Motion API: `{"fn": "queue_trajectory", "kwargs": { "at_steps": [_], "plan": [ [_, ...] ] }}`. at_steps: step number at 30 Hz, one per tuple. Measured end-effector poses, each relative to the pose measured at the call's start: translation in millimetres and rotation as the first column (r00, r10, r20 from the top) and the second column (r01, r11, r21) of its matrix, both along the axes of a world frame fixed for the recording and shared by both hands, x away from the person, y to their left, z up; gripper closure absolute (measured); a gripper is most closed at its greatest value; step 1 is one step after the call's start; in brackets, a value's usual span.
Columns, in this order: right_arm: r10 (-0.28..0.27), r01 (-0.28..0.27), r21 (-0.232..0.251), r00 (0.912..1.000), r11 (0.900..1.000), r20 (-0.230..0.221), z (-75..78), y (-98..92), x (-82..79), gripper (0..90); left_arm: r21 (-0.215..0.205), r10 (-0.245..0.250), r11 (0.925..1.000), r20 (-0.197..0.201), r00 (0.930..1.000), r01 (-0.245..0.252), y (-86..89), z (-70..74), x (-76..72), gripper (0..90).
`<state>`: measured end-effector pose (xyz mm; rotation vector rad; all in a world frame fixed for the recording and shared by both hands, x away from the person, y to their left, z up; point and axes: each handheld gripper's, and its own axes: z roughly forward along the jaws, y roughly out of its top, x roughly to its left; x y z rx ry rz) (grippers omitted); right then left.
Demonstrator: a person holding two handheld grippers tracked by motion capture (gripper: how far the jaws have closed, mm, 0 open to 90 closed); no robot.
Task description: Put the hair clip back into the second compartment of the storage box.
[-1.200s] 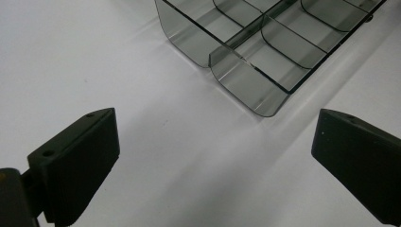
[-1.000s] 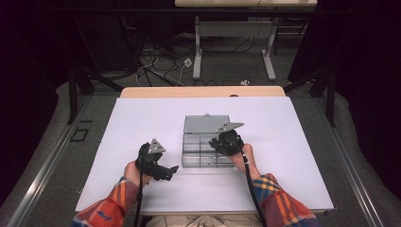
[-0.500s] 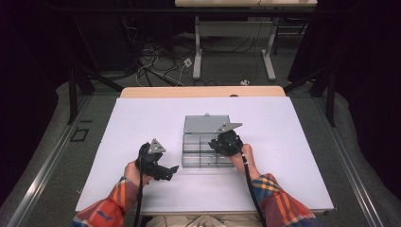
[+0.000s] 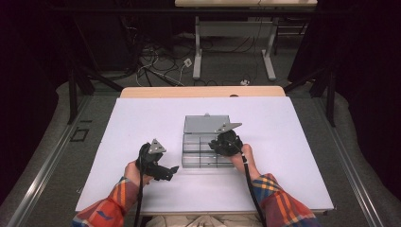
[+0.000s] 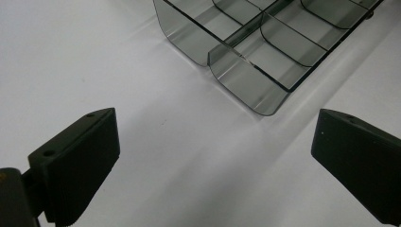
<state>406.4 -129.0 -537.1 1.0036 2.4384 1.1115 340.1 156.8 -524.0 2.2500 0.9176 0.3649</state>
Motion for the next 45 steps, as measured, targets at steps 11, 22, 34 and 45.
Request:
{"fn": "queue_trajectory", "kwargs": {
  "at_steps": [11, 22, 34, 45],
  "plan": [
    [0.004, -0.004, 0.001, 0.9999, 1.000, -0.012, -0.4, -0.3, 0.2, 78.5, -0.001, 0.000, 1.0000, 0.000, 1.0000, 0.000, 0.2, 0.1, 0.0, 2.0],
    [0.001, -0.001, 0.008, 0.9998, 1.000, -0.017, 2.5, -3.7, -0.2, 72.7, -0.006, 0.003, 1.0000, 0.002, 1.0000, -0.003, 0.4, 0.4, -0.4, 2.0],
    [-0.001, 0.002, 0.023, 0.9996, 1.000, -0.028, 13.2, -15.9, -7.6, 59.9, -0.016, 0.003, 0.9999, 0.001, 1.0000, -0.003, 0.2, 1.1, -1.3, 2.0],
    [-0.017, 0.019, 0.047, 0.9989, 0.999, -0.043, 20.6, -32.5, -14.6, 47.5, -0.010, 0.001, 1.0000, 0.006, 1.0000, -0.001, 0.4, 1.0, -0.5, 2.0]
  ]
}}
